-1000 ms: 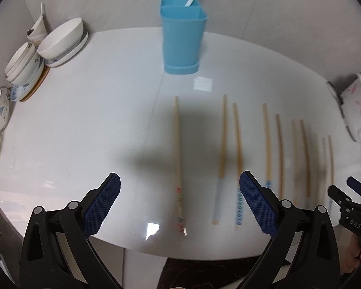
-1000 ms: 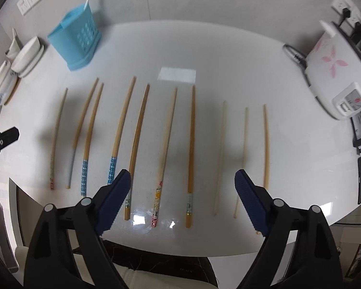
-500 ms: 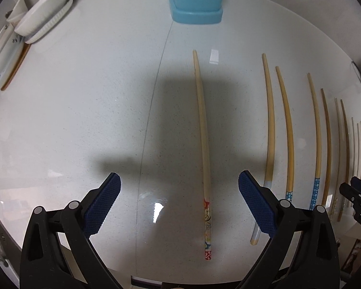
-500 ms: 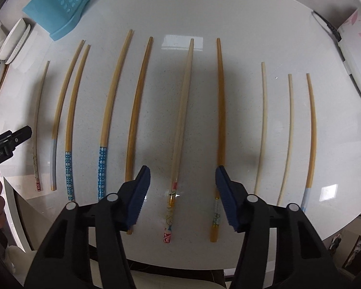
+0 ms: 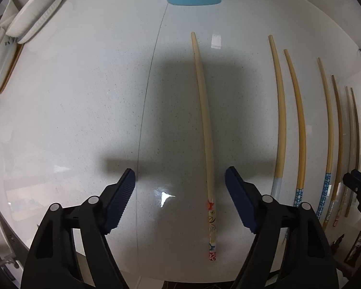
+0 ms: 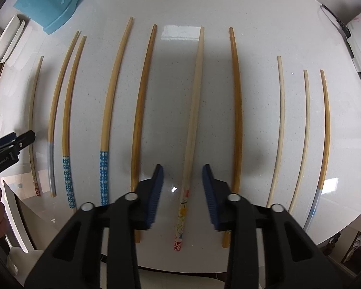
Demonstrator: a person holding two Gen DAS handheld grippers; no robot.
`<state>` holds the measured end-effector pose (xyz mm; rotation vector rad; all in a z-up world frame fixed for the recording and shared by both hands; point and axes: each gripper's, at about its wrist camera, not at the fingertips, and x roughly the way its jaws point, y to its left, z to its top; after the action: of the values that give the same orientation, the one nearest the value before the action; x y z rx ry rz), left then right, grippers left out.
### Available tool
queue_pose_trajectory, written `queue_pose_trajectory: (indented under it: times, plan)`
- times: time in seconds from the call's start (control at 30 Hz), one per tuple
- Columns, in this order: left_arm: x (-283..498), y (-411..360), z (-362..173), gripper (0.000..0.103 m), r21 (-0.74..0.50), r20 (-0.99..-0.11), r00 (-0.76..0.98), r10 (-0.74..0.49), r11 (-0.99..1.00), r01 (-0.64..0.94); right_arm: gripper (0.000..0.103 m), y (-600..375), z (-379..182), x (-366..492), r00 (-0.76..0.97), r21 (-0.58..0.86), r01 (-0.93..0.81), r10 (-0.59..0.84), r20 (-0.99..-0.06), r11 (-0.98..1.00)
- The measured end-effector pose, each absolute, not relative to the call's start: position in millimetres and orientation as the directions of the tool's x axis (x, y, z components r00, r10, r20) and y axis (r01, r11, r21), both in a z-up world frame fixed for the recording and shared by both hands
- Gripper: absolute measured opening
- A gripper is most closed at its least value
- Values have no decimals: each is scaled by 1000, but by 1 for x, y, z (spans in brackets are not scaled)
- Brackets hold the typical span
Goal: Organize utensils
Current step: 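Lower the right gripper onto the floral-tipped chopstick and close on it, then lift the floral-tipped chopstick with the right gripper toward the blue holder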
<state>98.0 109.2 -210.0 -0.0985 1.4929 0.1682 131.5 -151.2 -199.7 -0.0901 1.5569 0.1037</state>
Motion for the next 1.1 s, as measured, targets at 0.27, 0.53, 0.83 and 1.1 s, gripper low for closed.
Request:
queue_pose_trajectory:
  times: [0.27,0.53,0.83,1.1]
  plan:
    - [110,99,-210,22,14,-1000,-15,12,989,-144,7,-133,-207,142,-1,-11,-119,-11,-1000,993]
    - [113,92,-212,6,21,-1000,-17,19,986,-163,6,-135,-205,156,-18,0,-108,-2,-1000,994]
    - [77,115,-168,6,-4,-997,79,11,981,-193,6,-134,-193,158,25,31,-99,34,-999,995]
    - [59,121,-130,6,-31,-977,213,20,972,-233,6,-122,-166,166,120,45,-97,57,-991,994]
